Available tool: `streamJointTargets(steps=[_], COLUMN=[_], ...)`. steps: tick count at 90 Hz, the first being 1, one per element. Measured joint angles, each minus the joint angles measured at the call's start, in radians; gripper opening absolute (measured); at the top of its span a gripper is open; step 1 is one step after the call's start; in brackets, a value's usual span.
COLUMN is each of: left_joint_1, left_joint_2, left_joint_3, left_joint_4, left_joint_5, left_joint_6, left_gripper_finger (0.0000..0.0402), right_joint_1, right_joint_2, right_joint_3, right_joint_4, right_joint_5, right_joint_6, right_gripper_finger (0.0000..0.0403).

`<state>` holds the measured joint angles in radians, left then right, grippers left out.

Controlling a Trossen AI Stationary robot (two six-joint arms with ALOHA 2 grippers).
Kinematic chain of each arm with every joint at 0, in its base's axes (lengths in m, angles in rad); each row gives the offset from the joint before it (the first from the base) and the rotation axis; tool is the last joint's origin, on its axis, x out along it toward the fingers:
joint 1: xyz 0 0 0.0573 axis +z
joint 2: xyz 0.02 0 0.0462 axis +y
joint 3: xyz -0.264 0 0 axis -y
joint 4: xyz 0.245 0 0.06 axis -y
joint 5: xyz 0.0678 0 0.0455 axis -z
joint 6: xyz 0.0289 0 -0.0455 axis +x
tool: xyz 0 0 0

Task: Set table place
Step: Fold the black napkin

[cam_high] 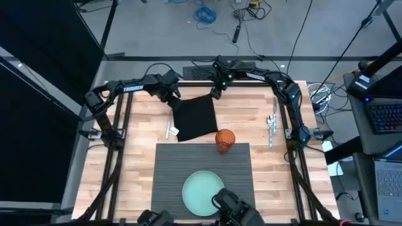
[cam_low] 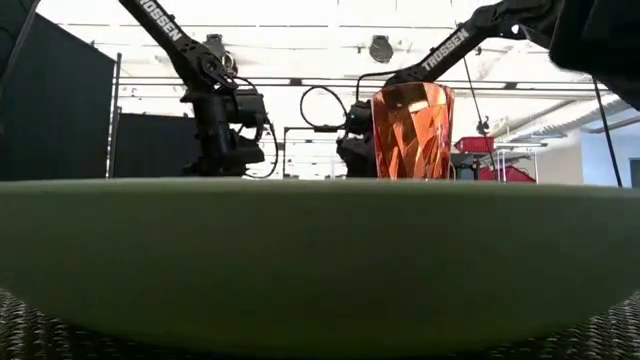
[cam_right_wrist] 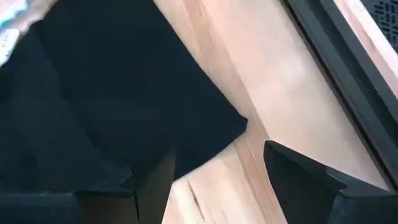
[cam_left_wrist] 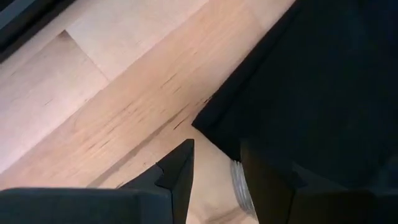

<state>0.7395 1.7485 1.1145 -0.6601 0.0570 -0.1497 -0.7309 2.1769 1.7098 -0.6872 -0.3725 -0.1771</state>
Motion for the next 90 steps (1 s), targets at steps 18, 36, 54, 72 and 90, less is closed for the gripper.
streamJointTargets(steps=[18,36,54,72,90], left_joint_1=[0.000,0.000,0.000,0.000,0.005], left_joint_2=[0.000,0.000,0.000,0.008,0.083], left_joint_3=[0.000,0.000,0.000,-0.008,-0.006], left_joint_4=[0.001,0.005,0.008,0.016,0.037], left_joint_5=[0.001,0.001,0.001,0.002,0.038], left_joint_6=[0.000,0.000,0.001,0.002,0.009], left_gripper_finger=[0.0118,0.0118,0.0118,0.0118,0.0118], right_joint_1=[0.005,0.013,0.022,0.030,0.033], right_joint_2=[0.031,0.037,0.037,0.037,0.037], right_joint_3=[-0.001,-0.001,-0.001,-0.001,-0.001], right_joint_4=[0.030,0.052,0.069,0.077,0.075], right_joint_5=[0.007,0.005,0.006,0.005,0.005], right_joint_6=[0.005,0.010,0.029,0.043,0.043], right_gripper_finger=[0.0231,0.0231,0.0231,0.0231,0.0231])
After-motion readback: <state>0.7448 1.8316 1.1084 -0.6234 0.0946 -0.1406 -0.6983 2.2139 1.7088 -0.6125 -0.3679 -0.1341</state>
